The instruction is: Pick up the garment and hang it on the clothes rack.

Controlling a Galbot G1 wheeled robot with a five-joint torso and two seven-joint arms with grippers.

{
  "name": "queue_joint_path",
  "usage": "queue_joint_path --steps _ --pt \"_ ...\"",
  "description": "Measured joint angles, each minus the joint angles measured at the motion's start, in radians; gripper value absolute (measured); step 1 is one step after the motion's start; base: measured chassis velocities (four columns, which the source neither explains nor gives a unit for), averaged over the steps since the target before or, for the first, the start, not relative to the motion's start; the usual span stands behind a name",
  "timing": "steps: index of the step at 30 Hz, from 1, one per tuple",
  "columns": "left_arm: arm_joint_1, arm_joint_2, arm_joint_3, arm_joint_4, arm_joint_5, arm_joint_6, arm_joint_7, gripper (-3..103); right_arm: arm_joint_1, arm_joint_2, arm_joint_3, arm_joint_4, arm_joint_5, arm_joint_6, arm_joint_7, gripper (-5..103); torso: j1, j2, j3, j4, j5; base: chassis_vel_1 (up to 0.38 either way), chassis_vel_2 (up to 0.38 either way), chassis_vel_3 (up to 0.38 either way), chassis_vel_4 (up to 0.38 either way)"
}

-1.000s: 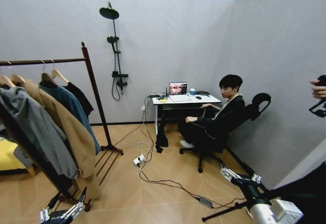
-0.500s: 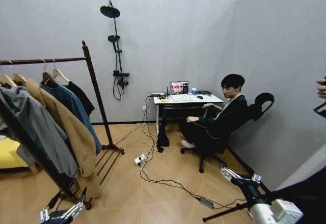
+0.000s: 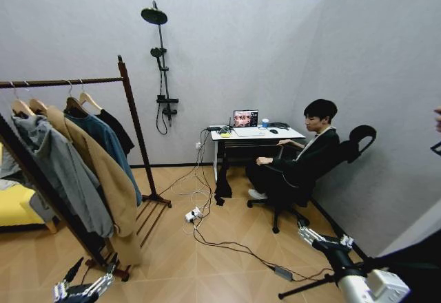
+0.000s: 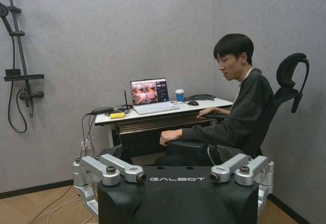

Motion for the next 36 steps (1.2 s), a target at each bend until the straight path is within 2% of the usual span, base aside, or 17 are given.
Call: queue_joint_path --steps 15,23,24,26,28,29,30,33,34,36 --pt "0.000 0.000 0.000 0.000 0.000 0.000 0.001 100 0.000 0.000 0.000 0.000 0.000 0.000 0.000 100 0.000 0.000 0.000 -0.0001 0.0001 0.092 -0.100 -0.095 0.089" --pt "0.000 0.000 0.000 0.000 0.000 0.000 0.000 100 0.000 0.000 0.000 0.000 0.000 0.000 0.000 100 0.000 0.000 0.000 -0.0001 -0.0008 0.248 -0.260 -0.239 0.253" --pt "0.000 0.000 0.000 0.000 0.000 0.000 0.000 100 0.000 0.000 0.000 0.000 0.000 0.000 0.000 100 0.000 0.000 0.000 0.0000 0.0009 0.296 -0.306 -0.273 0.302" --pt "0.000 0.000 0.000 0.000 0.000 0.000 0.000 100 0.000 0.000 0.000 0.000 0.000 0.000 0.000 100 0.000 0.000 0.000 -0.0001 -0.0004 0.311 -0.333 -0.318 0.321" --pt "0.000 0.000 0.000 0.000 0.000 0.000 0.001 100 0.000 0.000 0.000 0.000 0.000 0.000 0.000 100 0.000 0.000 0.000 0.0000 -0.0002 0.356 -0.342 -0.340 0.354" --pt "0.000 0.000 0.000 0.000 0.000 0.000 0.001 100 0.000 0.000 0.000 0.000 0.000 0.000 0.000 100 0.000 0.000 0.000 0.0000 0.0012 0.356 -0.377 -0.365 0.354" --pt "0.000 0.000 0.000 0.000 0.000 0.000 0.001 100 0.000 0.000 0.000 0.000 0.000 0.000 0.000 100 0.000 0.000 0.000 0.0000 -0.0005 0.343 -0.377 -0.356 0.349" --pt "0.000 0.000 0.000 0.000 0.000 0.000 0.000 100 0.000 0.000 0.000 0.000 0.000 0.000 0.000 100 -0.001 0.001 0.000 0.0000 -0.0006 0.339 -0.360 -0.343 0.341" --pt "0.000 0.000 0.000 0.000 0.000 0.000 0.001 100 0.000 0.000 0.000 0.000 0.000 0.000 0.000 100 -0.001 0.001 0.000 -0.0001 0.0004 0.343 -0.333 -0.262 0.309" --pt "0.000 0.000 0.000 0.000 0.000 0.000 0.001 100 -0.001 0.000 0.000 0.000 0.000 0.000 0.000 100 -0.001 0.001 -0.001 -0.0001 -0.0004 0.218 -0.264 -0.262 0.221"
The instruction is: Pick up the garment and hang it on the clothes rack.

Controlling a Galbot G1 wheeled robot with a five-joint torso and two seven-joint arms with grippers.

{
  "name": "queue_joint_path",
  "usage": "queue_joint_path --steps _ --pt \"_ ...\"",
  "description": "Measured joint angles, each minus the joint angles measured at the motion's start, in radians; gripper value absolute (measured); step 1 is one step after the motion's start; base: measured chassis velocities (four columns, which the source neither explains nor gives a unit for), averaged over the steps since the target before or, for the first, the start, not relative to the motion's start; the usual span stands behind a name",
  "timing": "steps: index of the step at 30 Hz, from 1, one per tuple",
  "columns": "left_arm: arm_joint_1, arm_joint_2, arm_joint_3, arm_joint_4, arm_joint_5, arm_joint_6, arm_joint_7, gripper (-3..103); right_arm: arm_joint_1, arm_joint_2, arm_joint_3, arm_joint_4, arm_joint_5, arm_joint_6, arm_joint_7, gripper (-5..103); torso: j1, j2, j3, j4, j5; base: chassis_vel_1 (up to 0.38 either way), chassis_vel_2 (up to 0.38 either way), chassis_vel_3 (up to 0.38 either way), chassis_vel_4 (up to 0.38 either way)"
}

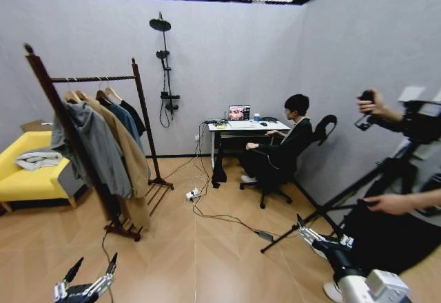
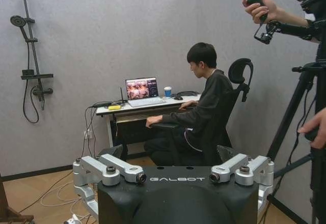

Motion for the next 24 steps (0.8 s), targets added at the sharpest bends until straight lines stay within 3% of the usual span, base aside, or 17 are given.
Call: queue_joint_path --steps 6,24 --pt "0.000 0.000 0.000 0.000 0.000 0.000 0.000 100 0.000 0.000 0.000 0.000 0.000 0.000 0.000 100 0.000 0.000 0.000 0.0000 0.0003 0.062 -0.043 -0.111 0.109" --pt "0.000 0.000 0.000 0.000 0.000 0.000 0.000 100 0.001 0.000 0.000 0.000 0.000 0.000 0.000 100 0.001 -0.001 0.000 0.0000 0.0002 -0.022 0.022 0.027 -0.032"
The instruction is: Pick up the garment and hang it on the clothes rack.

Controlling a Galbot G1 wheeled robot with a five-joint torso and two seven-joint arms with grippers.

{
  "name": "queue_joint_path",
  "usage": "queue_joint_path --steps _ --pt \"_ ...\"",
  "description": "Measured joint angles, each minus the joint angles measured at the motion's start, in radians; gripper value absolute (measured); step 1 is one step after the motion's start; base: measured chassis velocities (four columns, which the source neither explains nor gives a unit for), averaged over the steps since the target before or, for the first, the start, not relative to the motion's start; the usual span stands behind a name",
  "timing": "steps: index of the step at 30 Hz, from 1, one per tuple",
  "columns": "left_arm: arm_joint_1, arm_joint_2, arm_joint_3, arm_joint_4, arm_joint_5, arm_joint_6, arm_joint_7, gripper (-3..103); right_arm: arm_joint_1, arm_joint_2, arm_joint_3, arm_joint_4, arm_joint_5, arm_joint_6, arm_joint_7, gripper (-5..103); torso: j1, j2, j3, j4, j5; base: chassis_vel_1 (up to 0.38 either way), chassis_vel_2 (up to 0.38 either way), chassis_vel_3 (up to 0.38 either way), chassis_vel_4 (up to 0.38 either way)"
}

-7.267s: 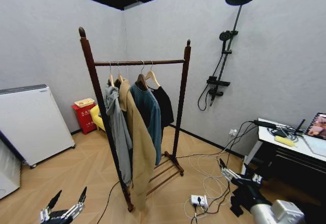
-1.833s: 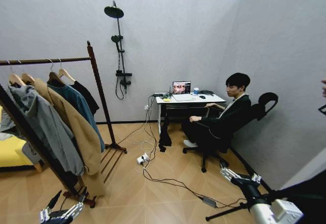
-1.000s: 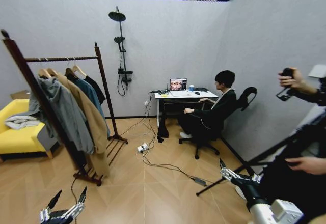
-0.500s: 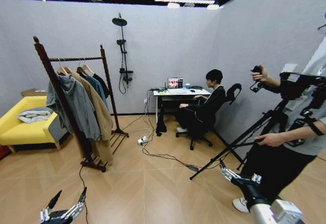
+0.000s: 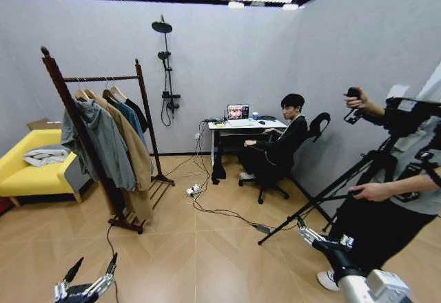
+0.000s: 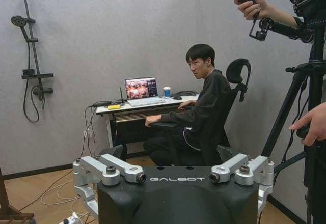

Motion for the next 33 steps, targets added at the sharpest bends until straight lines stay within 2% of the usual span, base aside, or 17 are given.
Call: queue_joint_path --steps 33 --pt "0.000 0.000 0.000 0.000 0.000 0.000 0.000 100 0.000 0.000 0.000 0.000 0.000 0.000 0.000 100 0.000 0.000 0.000 0.0000 0.0000 0.000 0.000 0.000 0.000"
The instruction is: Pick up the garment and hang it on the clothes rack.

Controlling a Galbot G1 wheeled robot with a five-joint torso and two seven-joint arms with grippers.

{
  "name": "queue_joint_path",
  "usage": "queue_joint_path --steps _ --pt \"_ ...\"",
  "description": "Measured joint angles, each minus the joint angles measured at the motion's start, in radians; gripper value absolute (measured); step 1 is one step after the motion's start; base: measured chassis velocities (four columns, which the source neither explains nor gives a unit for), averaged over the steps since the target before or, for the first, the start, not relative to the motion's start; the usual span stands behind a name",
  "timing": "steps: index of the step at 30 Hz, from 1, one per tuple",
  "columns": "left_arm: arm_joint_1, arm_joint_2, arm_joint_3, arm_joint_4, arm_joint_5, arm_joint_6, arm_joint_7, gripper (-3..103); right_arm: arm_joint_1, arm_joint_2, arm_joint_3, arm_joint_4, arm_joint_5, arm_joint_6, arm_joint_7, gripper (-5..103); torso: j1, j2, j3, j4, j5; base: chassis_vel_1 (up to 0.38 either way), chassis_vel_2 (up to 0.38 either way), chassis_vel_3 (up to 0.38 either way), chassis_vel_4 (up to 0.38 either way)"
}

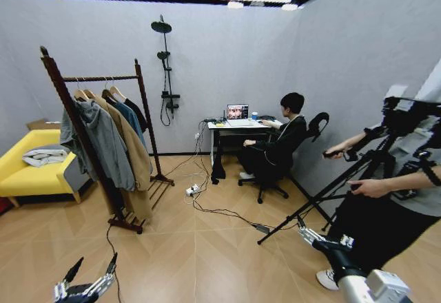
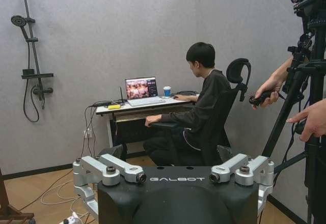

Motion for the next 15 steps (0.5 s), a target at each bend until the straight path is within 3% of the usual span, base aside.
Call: queue_joint_path --steps 15 --pt "0.000 0.000 0.000 0.000 0.000 0.000 0.000 100 0.000 0.000 0.000 0.000 0.000 0.000 0.000 100 0.000 0.000 0.000 0.0000 0.0000 0.000 0.000 0.000 0.000"
